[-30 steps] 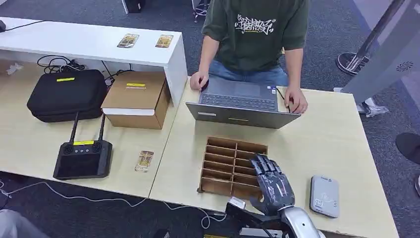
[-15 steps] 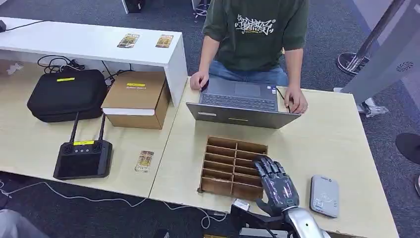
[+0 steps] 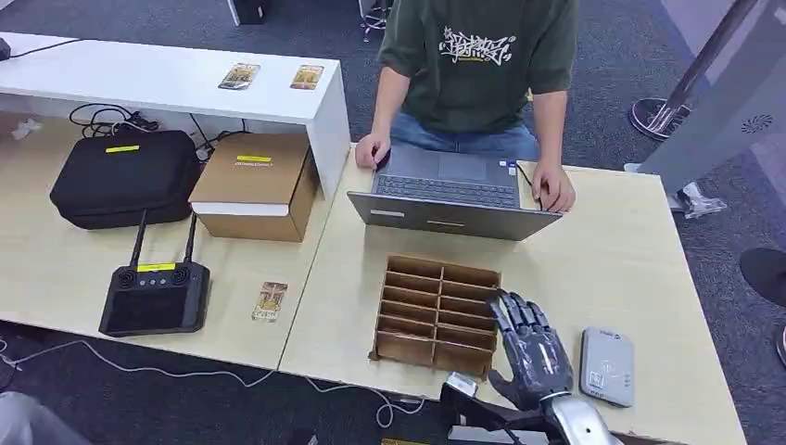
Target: Pass the card to the sensor for recognition and then transmit it.
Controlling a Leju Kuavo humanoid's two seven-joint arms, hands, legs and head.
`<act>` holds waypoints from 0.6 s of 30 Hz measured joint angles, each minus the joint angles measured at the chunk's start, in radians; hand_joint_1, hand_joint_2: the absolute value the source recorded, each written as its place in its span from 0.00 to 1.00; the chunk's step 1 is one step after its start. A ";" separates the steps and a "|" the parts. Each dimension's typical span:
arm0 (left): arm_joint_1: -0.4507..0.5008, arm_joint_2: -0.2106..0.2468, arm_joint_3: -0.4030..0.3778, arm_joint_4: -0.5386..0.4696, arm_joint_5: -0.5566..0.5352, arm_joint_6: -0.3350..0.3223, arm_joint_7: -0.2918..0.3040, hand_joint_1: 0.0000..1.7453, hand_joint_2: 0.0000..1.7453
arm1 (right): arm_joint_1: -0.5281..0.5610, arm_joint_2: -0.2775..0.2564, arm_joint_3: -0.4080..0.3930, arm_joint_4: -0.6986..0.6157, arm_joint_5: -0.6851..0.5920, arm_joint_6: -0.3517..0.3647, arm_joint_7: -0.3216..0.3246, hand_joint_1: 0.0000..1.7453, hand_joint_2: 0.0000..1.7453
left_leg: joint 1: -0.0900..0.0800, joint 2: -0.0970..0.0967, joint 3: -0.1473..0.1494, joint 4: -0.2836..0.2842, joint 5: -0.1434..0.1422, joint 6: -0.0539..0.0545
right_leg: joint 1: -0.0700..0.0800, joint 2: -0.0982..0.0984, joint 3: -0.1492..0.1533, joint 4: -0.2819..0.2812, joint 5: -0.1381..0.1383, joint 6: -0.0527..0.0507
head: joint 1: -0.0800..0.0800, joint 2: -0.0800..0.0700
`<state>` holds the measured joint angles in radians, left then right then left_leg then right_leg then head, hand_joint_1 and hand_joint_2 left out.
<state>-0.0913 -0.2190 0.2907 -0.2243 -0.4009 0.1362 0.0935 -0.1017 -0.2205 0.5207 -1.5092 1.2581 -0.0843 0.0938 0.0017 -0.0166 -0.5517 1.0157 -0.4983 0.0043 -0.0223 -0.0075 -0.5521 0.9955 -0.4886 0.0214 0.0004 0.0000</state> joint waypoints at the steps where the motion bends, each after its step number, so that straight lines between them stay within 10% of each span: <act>1: 0.000 0.000 0.000 0.000 0.000 0.000 -0.001 0.00 0.00 | 0.003 0.000 -0.001 -0.009 0.000 0.000 0.000 0.00 1.00 | 0.000 0.000 0.000 0.000 0.000 0.000 | 0.000 0.000 0.000 0.000 0.000 0.000 | 0.000 0.000; 18: 0.000 -0.001 0.000 0.000 0.003 0.000 -0.002 0.00 0.00 | 0.019 0.003 -0.015 -0.026 -0.012 -0.001 -0.013 0.00 1.00 | 0.000 0.000 0.000 0.000 0.000 0.000 | 0.000 0.000 0.000 0.000 0.000 0.000 | 0.000 0.000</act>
<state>-0.0913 -0.2197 0.2910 -0.2239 -0.3975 0.1358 0.0912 -0.0830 -0.2171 0.5058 -1.5351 1.2459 -0.0851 0.0809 0.0017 -0.0167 -0.5519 1.0157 -0.4983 0.0043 -0.0223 -0.0076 -0.5520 0.9955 -0.4885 0.0215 0.0004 0.0000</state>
